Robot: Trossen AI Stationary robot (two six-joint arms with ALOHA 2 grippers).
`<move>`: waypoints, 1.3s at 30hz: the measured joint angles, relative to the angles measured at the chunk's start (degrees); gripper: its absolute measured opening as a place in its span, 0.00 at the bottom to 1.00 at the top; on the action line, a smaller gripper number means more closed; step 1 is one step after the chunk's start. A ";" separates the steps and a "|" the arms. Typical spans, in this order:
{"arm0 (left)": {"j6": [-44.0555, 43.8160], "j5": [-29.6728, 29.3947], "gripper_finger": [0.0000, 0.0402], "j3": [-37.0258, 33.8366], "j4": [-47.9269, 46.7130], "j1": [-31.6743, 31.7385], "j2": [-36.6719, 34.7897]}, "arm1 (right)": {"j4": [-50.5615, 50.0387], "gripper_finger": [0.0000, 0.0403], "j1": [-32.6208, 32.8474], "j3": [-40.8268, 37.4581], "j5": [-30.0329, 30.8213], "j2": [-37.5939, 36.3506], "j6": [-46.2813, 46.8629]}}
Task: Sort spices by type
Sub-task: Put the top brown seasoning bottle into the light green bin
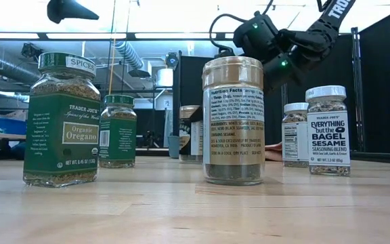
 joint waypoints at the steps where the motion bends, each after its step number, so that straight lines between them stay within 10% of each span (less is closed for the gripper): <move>1: -0.01 0.00 0.86 0.00 0.03 0.00 0.37 | 0.55 0.81 0.00 0.02 0.00 0.20 -0.30; 39: 0.01 -0.07 0.86 0.00 2.85 -0.01 2.80 | 6.70 0.69 0.15 0.22 1.16 6.91 1.64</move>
